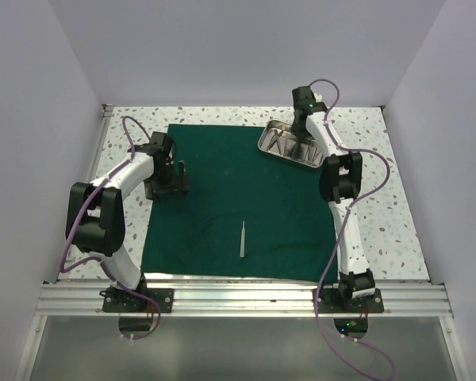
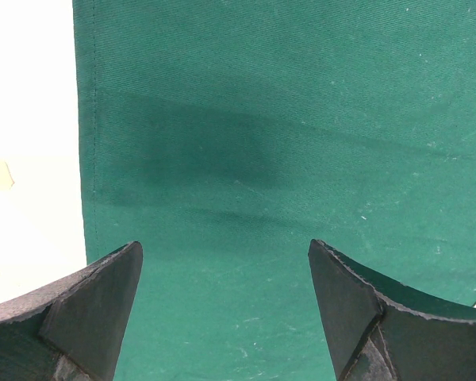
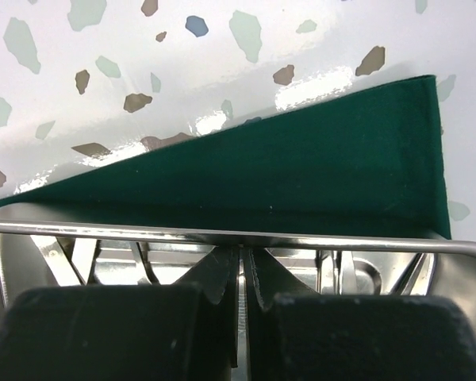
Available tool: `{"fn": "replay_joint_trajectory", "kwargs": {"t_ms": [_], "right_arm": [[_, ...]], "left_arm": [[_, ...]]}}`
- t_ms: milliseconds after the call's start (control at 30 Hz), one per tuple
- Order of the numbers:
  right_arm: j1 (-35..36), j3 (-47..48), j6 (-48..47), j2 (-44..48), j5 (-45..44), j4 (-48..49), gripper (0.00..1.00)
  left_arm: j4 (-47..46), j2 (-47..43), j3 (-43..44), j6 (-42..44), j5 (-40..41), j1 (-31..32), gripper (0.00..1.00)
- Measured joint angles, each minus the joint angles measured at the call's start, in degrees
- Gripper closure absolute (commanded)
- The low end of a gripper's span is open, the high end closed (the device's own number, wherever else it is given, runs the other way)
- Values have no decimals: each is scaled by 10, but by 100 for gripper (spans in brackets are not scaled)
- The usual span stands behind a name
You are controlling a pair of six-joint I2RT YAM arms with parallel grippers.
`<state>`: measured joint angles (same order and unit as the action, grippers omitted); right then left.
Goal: Open and lay out the surgical kit
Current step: Pick up the medical item from the container, then place the medical item in the surgical kit.
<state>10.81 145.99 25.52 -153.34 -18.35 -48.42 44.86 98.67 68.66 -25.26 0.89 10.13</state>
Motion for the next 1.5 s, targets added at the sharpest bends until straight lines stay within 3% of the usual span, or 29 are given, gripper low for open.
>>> {"fn": "replay_joint_trajectory", "kwargs": {"t_ms": [633,833,1100,1200,1500], "right_arm": [[-3,-27,-25,164,-16,11,100],[37,-223,-4,305,-2,18,100],[251,-522,93,491,46,59,100],[290,-603,135,515,65,62,100],[324,-706,204,518,78,84,100]], "left_arm": [[-3,-27,0,0,0,0,10],[-10,-34,0,0,0,0,2],[-36,-39,0,-1,-2,0,0],[-42,-44,-2,-1,-4,0,0],[-60,-74,-26,-1,-23,0,1]]}}
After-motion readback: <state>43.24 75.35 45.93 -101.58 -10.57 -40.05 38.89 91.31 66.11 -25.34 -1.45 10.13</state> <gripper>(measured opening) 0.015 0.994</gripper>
